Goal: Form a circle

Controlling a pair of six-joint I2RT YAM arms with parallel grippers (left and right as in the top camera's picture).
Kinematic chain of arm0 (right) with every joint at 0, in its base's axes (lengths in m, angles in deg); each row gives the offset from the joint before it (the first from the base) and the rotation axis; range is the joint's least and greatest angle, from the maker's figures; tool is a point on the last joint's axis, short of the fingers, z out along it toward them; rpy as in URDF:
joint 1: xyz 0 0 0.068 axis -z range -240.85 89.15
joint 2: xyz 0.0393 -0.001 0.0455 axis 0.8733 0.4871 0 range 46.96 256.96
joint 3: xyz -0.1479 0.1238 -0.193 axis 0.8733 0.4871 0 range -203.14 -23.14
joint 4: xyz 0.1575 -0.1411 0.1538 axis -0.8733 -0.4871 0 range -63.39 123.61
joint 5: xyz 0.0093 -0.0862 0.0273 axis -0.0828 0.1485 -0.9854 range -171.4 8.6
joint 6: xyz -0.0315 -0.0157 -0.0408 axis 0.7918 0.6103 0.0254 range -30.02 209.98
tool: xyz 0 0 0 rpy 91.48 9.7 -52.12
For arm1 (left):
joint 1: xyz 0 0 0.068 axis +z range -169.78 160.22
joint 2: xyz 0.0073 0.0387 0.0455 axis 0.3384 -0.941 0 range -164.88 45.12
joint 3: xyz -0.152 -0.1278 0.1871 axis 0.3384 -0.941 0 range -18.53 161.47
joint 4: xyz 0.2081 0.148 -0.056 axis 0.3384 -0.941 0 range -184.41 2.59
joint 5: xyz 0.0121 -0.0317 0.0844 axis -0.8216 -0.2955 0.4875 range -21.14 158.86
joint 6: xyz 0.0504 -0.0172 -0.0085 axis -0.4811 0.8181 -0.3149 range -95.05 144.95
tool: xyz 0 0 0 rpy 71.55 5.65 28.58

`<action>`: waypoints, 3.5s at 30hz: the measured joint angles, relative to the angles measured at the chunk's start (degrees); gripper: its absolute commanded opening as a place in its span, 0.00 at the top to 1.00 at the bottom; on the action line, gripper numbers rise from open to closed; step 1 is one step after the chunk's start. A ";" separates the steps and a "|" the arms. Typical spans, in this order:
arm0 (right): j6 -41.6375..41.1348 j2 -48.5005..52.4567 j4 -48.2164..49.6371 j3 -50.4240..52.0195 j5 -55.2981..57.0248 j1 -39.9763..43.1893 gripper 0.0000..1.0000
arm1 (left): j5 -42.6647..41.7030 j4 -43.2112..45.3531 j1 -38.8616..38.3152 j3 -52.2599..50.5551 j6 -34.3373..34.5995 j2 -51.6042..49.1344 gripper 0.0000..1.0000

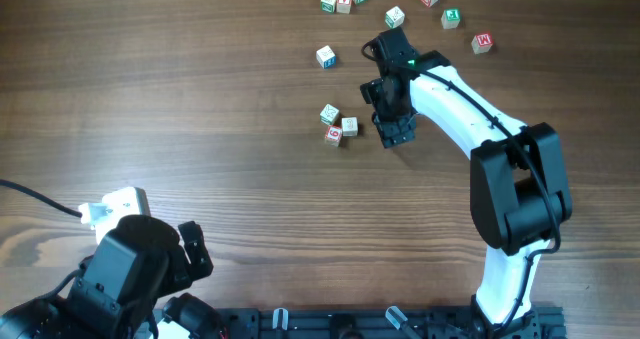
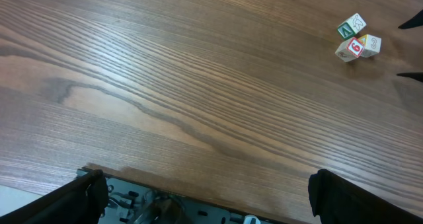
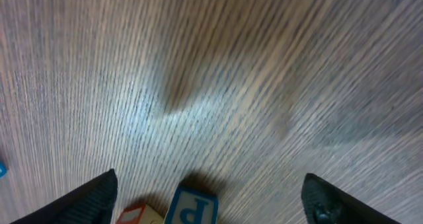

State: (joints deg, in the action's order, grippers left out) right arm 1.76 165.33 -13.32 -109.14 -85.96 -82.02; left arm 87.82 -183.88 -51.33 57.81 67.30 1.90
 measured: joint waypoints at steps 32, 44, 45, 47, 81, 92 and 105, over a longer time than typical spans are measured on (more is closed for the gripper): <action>4.79 0.00 -3.87 4.87 -1.55 -2.12 0.96 | 0.00 0.00 0.00 0.00 0.00 0.00 0.00; 14.36 0.00 3.54 4.96 -6.01 -4.13 0.95 | 0.00 0.00 0.00 0.00 0.00 0.00 0.00; 14.75 0.00 3.72 4.96 -6.16 -4.13 0.96 | 0.00 0.00 0.00 0.00 0.00 0.00 0.00; 15.10 0.00 3.76 4.96 -6.21 -4.20 0.96 | 0.00 0.00 0.00 0.00 0.00 0.00 0.00; 15.52 0.00 6.78 4.96 -7.04 -6.56 0.95 | 0.00 0.00 0.00 0.00 -0.02 0.00 0.00; 15.52 0.00 7.72 4.96 -7.04 -6.56 0.95 | 0.00 0.00 0.00 0.00 -0.02 0.00 0.00; 15.52 0.00 8.46 4.96 -7.04 -6.56 0.96 | 0.00 0.00 0.00 0.00 0.00 0.00 0.00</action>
State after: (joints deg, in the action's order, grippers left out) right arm 17.28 165.33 -4.87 -104.18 -93.00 -88.57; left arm 87.82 -183.88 -51.33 57.81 67.30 1.90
